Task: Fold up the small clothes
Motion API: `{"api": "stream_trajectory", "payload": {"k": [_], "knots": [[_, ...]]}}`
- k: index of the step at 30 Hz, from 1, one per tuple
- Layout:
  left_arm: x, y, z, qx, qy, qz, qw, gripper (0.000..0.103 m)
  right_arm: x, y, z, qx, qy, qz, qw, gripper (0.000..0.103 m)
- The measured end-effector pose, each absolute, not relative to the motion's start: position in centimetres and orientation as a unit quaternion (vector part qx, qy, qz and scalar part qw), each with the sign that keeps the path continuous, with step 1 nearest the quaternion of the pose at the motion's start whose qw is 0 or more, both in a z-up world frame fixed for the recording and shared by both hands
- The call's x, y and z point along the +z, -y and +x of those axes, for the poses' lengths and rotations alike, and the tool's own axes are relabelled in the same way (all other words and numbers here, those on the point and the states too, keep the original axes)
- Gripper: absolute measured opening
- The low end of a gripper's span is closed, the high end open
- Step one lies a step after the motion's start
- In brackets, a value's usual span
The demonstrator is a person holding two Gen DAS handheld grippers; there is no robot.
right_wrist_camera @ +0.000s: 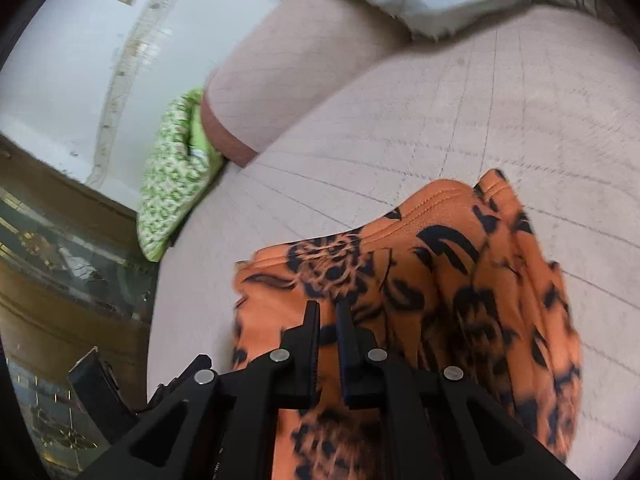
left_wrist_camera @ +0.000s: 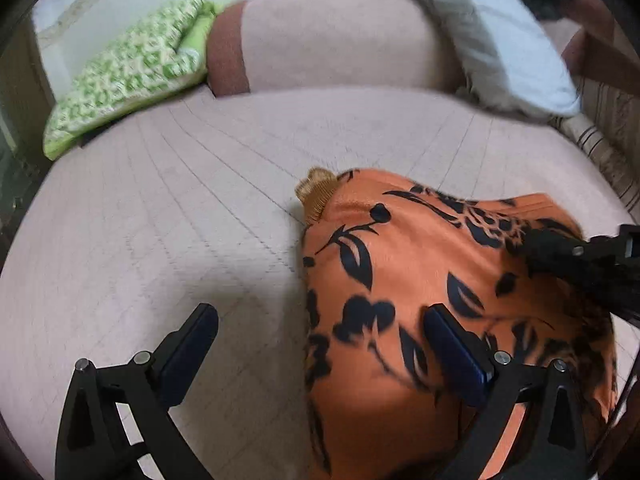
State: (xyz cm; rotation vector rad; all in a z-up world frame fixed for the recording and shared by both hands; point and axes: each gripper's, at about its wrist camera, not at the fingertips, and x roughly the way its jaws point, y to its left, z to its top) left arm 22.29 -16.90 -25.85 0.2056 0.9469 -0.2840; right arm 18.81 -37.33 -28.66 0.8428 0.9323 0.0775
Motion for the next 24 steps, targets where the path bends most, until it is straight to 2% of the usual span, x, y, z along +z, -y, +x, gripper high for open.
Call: {"api": "stream_trajectory", "payload": {"k": [3,8,12,17,19,21,24], "knots": [[-27.0,17.6,23.8,-0.142,-0.486,0.109,0.855,0.103,-31.8,37.6,21.2,0.015,-0.474,0.403,0.783,0.010],[-26.6,17.7,23.6,-0.139,-0.468,0.117,0.865,0.103,-32.7,38.6,22.4,0.035,-0.476,0.440,0.761,0.010],[-25.3,18.1,21.8,-0.126,-0.422,0.149,0.885,0.103,-30.7,38.8,21.0,0.040,-0.455,0.406,0.792,0.011],[-23.6,16.7,19.8,-0.133,-0.394,0.124,0.901,0.103,-27.2,38.8,17.7,0.058,-0.413,0.379,0.826,0.012],[-23.1,16.1,19.5,-0.132,-0.386,0.119,0.905,0.103,-26.2,38.6,16.4,0.062,-0.404,0.367,0.836,0.026],[-22.9,15.5,18.8,-0.133,-0.384,0.113,0.907,0.103,-25.6,38.4,15.4,0.059,-0.400,0.358,0.842,0.076],[-22.7,14.7,18.5,-0.126,-0.381,0.109,0.909,0.103,-24.5,37.8,14.3,0.055,-0.373,0.346,0.859,0.078]]}}
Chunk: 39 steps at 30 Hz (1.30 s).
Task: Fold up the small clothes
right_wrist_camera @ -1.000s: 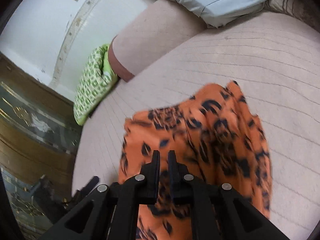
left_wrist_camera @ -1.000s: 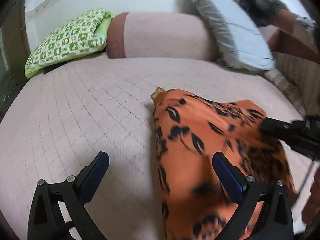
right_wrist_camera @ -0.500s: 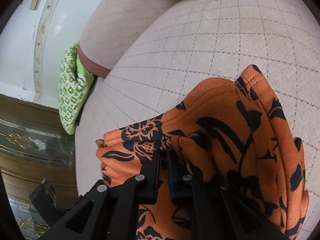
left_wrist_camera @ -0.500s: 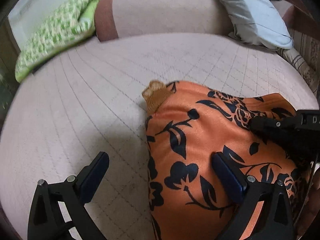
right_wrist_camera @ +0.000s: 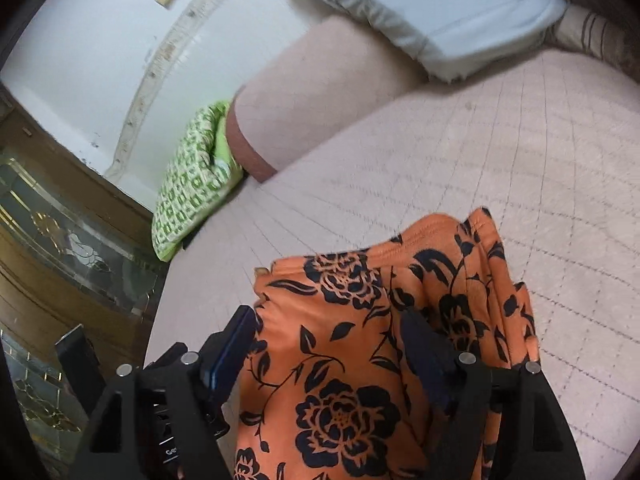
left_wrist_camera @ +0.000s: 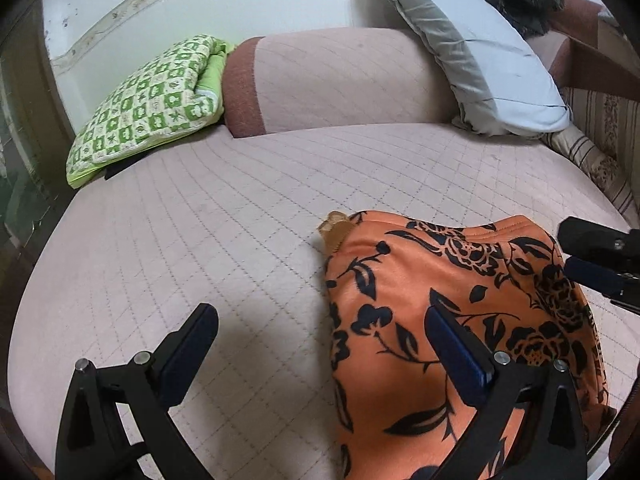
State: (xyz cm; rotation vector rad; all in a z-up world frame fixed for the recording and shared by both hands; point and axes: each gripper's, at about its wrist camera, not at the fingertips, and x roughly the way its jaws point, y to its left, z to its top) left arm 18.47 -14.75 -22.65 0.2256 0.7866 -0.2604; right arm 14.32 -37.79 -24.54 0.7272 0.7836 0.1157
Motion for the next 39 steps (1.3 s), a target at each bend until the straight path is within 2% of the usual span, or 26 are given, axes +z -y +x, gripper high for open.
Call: {"api": "stream_trajectory", "payload": {"k": [20,32,39], "knots": [[-22.5,12.3,15.0,-0.135,-0.377,0.093,0.912,0.103,-23.5,36.9,9.3,0.063,-0.373,0.313,0.871,0.078],[-23.4,10.6,14.8,-0.240,-0.403,0.047,0.882,0.103,-27.1,46.3,6.1,-0.014,-0.385,0.397,0.833,0.078],[-24.3,10.9,15.3,-0.238,-0.417,0.046,0.876,0.103,-28.3,46.4,6.6,0.009,-0.407,0.410,0.816,0.078]]}}
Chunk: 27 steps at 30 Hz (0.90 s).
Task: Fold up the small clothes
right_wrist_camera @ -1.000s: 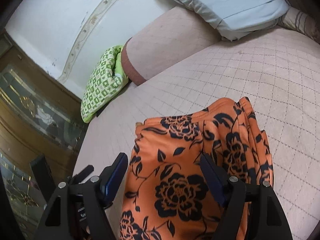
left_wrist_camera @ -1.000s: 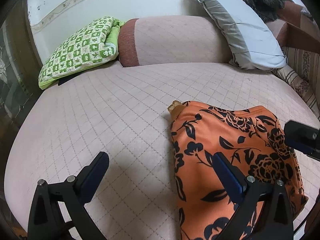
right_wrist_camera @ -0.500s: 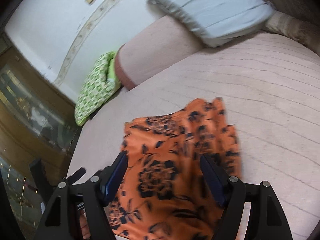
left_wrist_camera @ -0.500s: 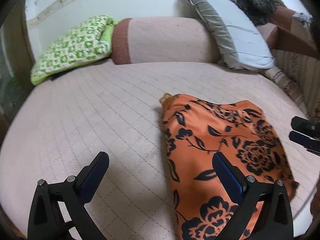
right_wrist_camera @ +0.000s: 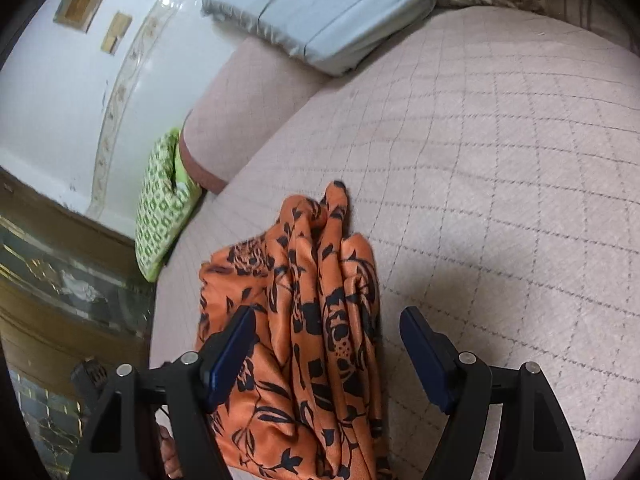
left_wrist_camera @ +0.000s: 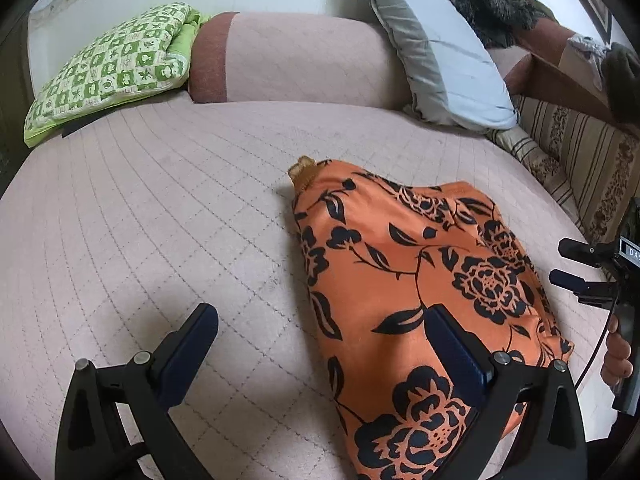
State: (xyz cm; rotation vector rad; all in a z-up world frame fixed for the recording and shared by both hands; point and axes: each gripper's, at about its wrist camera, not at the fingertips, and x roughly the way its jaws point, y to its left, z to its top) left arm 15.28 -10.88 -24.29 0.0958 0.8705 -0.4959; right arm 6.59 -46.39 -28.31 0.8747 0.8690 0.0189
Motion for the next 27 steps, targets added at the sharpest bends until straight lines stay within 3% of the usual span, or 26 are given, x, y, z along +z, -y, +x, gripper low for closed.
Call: {"api": "stream_trajectory", "payload": {"k": [7,19,27], "knots": [[-24.2,11.8,15.1,-0.261,-0.410,0.055,0.872,0.103,-29.1,45.1,7.5,0.023,-0.435,0.393,0.809,0.078],[-26.0,13.1,16.4,-0.308,-0.467,0.025,0.829,0.103,-32.7,44.7,9.4,0.079,-0.487,0.425,0.759,0.077],[-26.0,14.5,16.8,-0.290,-0.458,0.046,0.839,0.103,-34.1,43.7,11.2,0.122,-0.478,0.459,0.739,0.078]]}}
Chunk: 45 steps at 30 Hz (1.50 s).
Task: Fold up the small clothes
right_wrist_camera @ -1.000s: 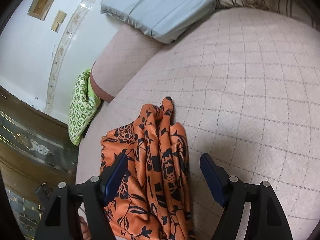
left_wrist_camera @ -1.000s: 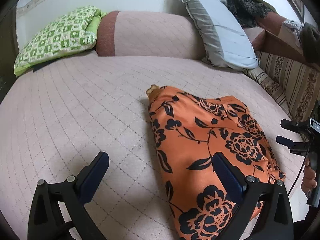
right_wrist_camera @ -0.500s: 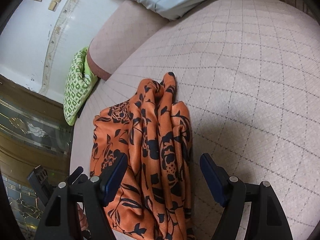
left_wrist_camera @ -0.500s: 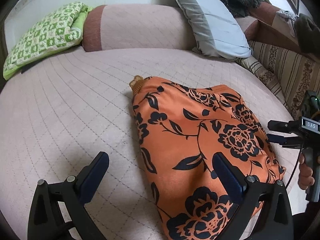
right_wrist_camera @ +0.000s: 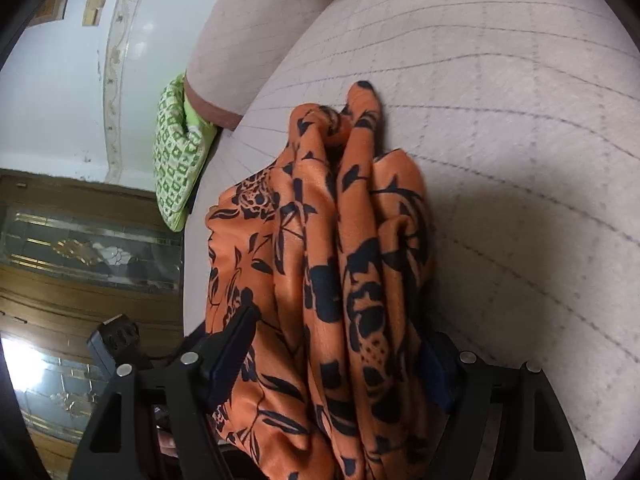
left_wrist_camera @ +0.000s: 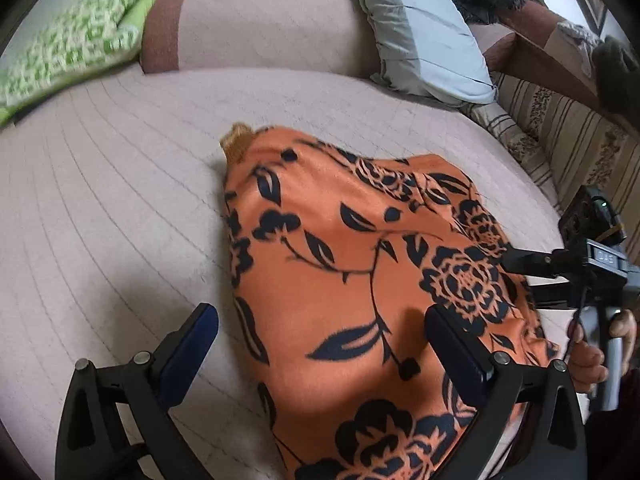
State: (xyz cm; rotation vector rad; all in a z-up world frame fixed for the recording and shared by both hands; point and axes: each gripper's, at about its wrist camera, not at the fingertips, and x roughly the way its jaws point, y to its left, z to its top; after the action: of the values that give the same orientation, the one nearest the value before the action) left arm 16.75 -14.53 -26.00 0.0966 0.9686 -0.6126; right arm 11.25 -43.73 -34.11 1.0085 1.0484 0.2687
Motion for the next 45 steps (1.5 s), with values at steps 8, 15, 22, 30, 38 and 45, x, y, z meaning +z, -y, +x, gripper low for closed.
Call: {"api": "stream_trajectory", "payload": {"k": [8,15,22,30,38,45], "knots": [[-26.3,16.0,16.9,-0.275,-0.451,0.082,0.845,0.103,-33.9,42.0,12.4,0.135,-0.485,0.436,0.746,0.078],[-26.4,16.9,17.2,-0.275,-0.450,0.084,0.846,0.103,-33.8,41.7,12.7,0.135,-0.486,0.432,0.747,0.078],[-26.8,17.4,17.4,-0.279,-0.452,0.086,0.843,0.101,-33.8,41.4,12.9,0.133,-0.491,0.422,0.750,0.076],[-27.3,17.0,18.3,-0.286,-0.462,0.062,0.837,0.086,-33.1,39.5,13.6,0.126,-0.495,0.388,0.767,0.057],[-28.5,15.2,20.9,-0.277,-0.509,-0.016,0.815,0.083,-33.1,38.9,14.4,0.122,-0.501,0.389,0.764,0.057],[-28.1,15.1,21.3,-0.281,-0.511,-0.040,0.811,0.052,-32.5,38.6,14.6,0.125,-0.490,0.392,0.768,0.057]]}}
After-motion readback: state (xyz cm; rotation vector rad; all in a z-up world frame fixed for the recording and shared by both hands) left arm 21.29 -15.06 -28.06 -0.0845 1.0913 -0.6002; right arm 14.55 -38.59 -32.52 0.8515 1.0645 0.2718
